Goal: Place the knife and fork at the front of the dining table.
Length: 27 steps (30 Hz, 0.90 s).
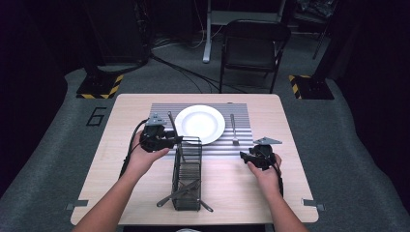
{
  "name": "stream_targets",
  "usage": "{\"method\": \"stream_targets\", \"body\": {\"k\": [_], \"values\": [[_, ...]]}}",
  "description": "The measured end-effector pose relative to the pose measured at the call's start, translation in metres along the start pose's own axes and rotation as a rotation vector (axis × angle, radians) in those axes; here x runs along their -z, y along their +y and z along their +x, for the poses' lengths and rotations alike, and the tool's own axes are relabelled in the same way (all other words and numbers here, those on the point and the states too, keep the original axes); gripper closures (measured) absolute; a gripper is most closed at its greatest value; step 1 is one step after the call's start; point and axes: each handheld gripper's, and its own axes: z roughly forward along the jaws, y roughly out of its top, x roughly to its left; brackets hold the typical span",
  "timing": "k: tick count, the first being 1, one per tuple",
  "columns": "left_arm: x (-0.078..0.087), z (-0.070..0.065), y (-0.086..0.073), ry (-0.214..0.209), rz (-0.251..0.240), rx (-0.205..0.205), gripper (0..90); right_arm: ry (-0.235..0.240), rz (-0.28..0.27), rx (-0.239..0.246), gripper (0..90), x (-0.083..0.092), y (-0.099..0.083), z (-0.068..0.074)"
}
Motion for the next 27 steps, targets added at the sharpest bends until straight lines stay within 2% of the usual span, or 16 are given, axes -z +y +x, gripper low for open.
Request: {"method": "stream_targets", "body": {"k": [6, 11, 14, 17, 21, 27], "values": [[-0.006, -0.001, 0.001, 0.009, 0.017, -0.004, 66.5, 0.0, 0.004, -0.002, 51.8, 0.0, 0.0, 0.0], [-0.006, -0.001, -0.001, 0.017, 0.003, 0.002, 70.7, 0.005, 0.006, 0.001, 52.0, 0.0, 0.0, -0.002], [-0.004, -0.003, -0.001, 0.015, -0.001, -0.008, 78.9, 0.002, 0.008, 0.004, 52.1, 0.0, -0.001, -0.002], [-0.003, -0.007, -0.002, 0.041, 0.001, -0.038, 79.0, 0.002, 0.001, 0.003, 52.1, -0.001, -0.001, -0.003], [-0.001, -0.011, -0.004, 0.022, -0.003, -0.041, 80.4, 0.001, 0.007, 0.003, 52.2, -0.001, -0.001, -0.004], [-0.004, -0.018, -0.003, 0.018, -0.016, -0.058, 81.3, 0.001, 0.006, -0.009, 52.3, -0.002, -0.001, -0.003]]}}
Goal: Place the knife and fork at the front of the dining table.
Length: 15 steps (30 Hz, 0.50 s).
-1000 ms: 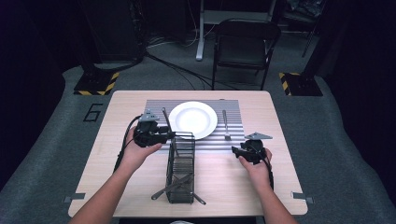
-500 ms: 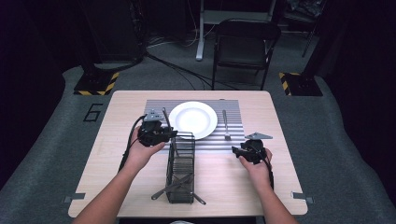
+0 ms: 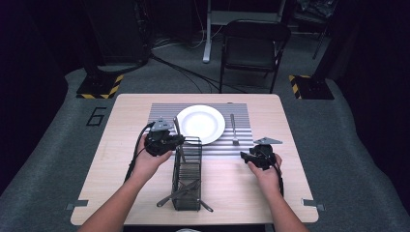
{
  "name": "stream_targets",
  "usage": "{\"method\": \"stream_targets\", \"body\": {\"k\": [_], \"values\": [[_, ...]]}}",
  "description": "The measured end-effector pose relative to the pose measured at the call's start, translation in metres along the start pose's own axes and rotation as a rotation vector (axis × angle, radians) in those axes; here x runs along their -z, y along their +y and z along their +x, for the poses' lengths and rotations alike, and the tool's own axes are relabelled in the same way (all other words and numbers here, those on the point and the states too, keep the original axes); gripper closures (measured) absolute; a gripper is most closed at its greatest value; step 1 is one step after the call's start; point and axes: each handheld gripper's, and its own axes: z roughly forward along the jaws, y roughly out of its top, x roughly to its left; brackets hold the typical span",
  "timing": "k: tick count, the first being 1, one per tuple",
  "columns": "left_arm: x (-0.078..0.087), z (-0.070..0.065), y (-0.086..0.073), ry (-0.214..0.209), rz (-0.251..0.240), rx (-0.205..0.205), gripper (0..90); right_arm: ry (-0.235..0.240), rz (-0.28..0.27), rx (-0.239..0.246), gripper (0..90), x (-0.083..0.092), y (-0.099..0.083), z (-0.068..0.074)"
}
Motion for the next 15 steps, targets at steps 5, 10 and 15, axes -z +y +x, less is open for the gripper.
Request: {"method": "stream_targets", "body": {"k": [5, 10, 15], "values": [[-0.0044, -0.0011, 0.0019, -0.005, -0.011, 0.004, 81.5, 0.002, 0.0, 0.001, 52.5, 0.0, -0.0002, -0.0009], [-0.0055, -0.001, 0.005, -0.01, 0.006, -0.003, 81.7, 0.003, 0.003, 0.004, 52.6, -0.0002, -0.0008, -0.0025], [-0.0027, -0.0029, 0.0088, -0.025, 0.021, -0.001, 81.8, 0.003, 0.002, 0.003, 52.6, -0.0003, -0.0009, -0.0028]]}}
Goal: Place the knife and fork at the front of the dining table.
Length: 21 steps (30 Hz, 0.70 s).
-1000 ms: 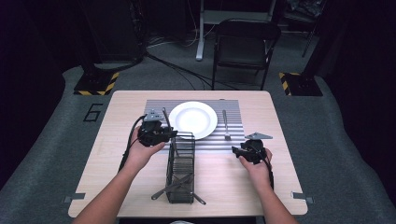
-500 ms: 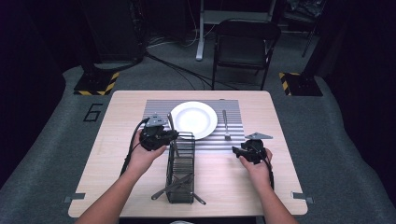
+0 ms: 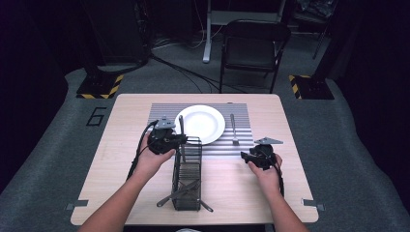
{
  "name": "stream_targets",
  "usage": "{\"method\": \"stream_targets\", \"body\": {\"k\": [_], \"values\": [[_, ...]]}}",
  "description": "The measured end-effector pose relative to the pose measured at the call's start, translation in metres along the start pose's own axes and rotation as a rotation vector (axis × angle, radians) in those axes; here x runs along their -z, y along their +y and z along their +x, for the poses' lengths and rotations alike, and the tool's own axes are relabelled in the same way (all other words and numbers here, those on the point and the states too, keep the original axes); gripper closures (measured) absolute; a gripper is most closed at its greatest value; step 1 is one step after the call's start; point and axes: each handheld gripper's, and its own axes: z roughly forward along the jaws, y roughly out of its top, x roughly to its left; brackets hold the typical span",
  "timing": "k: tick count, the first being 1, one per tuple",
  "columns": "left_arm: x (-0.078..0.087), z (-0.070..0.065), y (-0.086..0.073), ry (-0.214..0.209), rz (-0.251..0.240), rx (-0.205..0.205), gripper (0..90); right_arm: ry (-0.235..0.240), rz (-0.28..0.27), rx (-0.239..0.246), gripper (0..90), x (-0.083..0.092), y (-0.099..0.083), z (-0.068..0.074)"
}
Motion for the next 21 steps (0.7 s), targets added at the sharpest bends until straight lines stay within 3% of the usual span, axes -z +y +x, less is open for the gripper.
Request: {"method": "stream_targets", "body": {"k": [21], "values": [[0.041, -0.014, 0.045, -0.021, -0.025, -0.027, 81.8, -0.002, -0.001, -0.016, 52.6, 0.0, -0.001, 0.0]]}}
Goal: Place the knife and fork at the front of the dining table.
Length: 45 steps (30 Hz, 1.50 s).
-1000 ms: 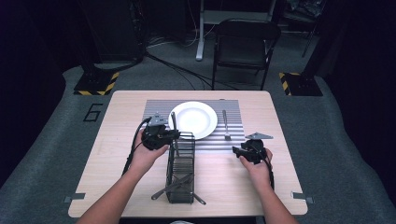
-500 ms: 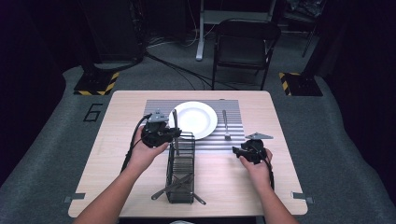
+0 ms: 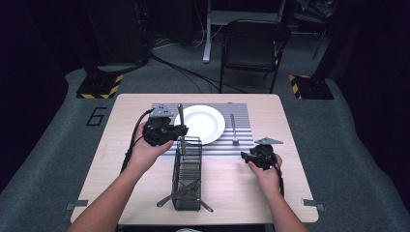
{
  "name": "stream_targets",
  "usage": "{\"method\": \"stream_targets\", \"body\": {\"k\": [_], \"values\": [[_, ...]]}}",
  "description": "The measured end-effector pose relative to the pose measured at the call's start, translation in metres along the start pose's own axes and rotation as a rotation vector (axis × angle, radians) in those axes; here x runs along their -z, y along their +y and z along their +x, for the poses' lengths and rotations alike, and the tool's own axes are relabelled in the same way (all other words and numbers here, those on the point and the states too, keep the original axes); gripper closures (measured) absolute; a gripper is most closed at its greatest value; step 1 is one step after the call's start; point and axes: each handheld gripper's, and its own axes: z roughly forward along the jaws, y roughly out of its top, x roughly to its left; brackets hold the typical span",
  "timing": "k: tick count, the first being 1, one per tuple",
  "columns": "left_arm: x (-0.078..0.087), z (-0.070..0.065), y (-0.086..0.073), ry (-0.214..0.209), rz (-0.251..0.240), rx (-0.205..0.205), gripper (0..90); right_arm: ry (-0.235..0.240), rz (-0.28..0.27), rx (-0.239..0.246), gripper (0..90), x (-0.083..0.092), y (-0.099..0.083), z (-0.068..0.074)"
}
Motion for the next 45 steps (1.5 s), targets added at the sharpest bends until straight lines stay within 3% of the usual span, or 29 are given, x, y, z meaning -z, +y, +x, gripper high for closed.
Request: {"method": "stream_targets", "body": {"k": [22, 33, 45], "values": [[0.032, 0.005, 0.036, 0.022, -0.03, 0.011, 81.9, -0.008, -0.01, 0.002, 52.7, 0.001, 0.001, -0.002], [0.036, 0.025, 0.036, 0.056, -0.035, 0.049, 82.0, -0.004, -0.009, -0.001, 52.6, 0.001, 0.001, -0.001], [0.025, 0.045, 0.037, 0.105, -0.037, 0.065, 82.0, -0.006, -0.01, 0.0, 52.7, 0.001, 0.001, -0.002]]}}
